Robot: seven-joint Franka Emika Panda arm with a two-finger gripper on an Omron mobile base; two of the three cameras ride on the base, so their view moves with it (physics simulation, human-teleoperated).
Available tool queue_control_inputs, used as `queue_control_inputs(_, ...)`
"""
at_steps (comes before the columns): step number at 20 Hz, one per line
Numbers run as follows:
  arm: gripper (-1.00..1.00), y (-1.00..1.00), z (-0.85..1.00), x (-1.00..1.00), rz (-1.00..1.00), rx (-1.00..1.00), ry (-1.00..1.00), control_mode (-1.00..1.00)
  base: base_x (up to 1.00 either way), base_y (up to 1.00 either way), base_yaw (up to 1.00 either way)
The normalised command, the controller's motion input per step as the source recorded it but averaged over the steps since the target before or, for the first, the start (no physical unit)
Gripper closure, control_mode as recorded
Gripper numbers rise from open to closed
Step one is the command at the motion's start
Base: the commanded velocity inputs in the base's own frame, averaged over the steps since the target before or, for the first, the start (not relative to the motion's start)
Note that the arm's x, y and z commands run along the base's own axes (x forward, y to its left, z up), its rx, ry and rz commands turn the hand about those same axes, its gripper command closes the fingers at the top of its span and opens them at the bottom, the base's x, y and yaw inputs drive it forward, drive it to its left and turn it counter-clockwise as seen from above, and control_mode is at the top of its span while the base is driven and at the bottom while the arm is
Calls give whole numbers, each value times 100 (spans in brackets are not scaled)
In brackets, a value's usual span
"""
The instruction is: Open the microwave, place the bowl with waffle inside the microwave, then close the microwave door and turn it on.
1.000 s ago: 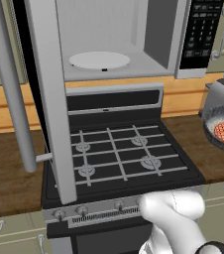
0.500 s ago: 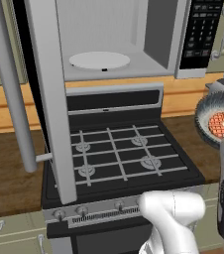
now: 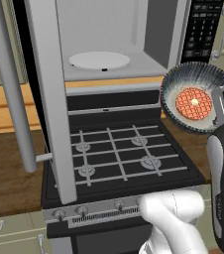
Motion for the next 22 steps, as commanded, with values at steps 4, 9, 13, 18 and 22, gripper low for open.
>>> queue_control_inputs(4, 100, 96, 58, 26, 21, 0, -3, -100, 0, 0, 0)
queue_control_inputs(9, 100, 61, 60, 61, 17, 1, -2, -100, 0, 0, 0)
queue_control_inputs(13, 100, 13, 26, 100, 0, 0, 6, -100, 0, 0, 0)
queue_control_inputs(18, 100, 1, 20, 100, 0, 0, 8, -100, 0, 0, 0)
queue_control_inputs(22, 100, 1, 51, 65, 4, 0, -1, -100, 0, 0, 0)
